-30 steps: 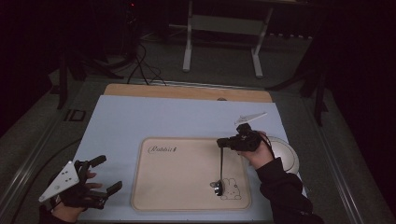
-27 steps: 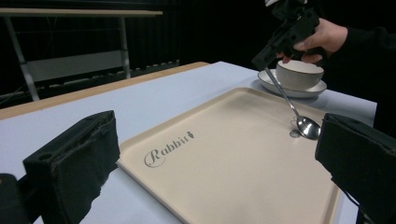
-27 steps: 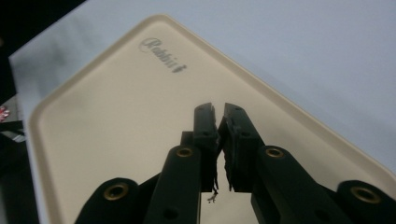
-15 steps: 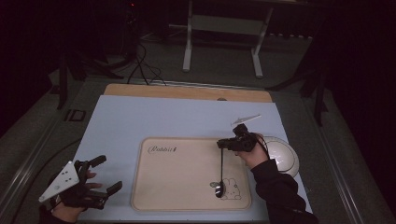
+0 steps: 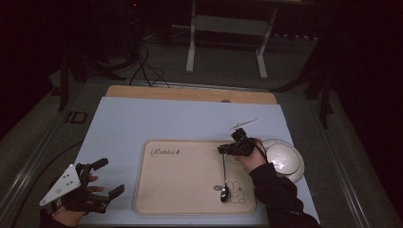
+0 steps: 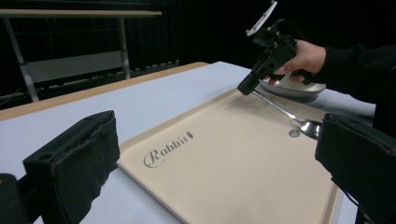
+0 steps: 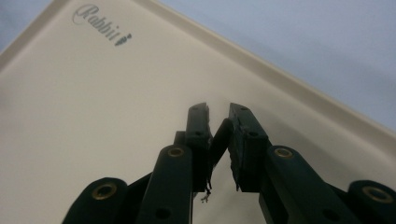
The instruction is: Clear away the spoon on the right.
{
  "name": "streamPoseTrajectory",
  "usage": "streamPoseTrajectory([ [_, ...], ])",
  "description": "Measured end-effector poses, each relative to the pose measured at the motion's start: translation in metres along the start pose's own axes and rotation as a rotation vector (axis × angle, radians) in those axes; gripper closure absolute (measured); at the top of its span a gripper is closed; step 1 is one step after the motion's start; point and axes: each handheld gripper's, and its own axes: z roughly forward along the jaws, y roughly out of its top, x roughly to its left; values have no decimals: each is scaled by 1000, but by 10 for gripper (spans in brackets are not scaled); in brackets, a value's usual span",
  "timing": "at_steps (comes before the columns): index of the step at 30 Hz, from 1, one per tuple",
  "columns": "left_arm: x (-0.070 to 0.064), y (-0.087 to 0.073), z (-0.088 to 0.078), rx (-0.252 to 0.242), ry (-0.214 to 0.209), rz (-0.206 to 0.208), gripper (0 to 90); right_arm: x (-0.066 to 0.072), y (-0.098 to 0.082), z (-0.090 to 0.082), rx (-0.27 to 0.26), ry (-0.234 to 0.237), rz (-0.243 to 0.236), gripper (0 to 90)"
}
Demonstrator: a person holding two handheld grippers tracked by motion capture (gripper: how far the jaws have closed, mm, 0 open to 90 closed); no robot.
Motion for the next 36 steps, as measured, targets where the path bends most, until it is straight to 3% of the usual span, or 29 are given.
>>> streamPoseTrajectory([
  [16,0,0,0,1,0,5,0,-6,-9,17,54,-84,24,709],
  [30,0,0,0,2,-1,5,0,-12,-5,9,20,-107,50,622],
  [32,0,0,0,4,-1,7,0,-11,-4,8,16,-104,48,658],
  [36,-1,0,0,2,-1,7,0,-7,-3,11,25,-97,38,820],
])
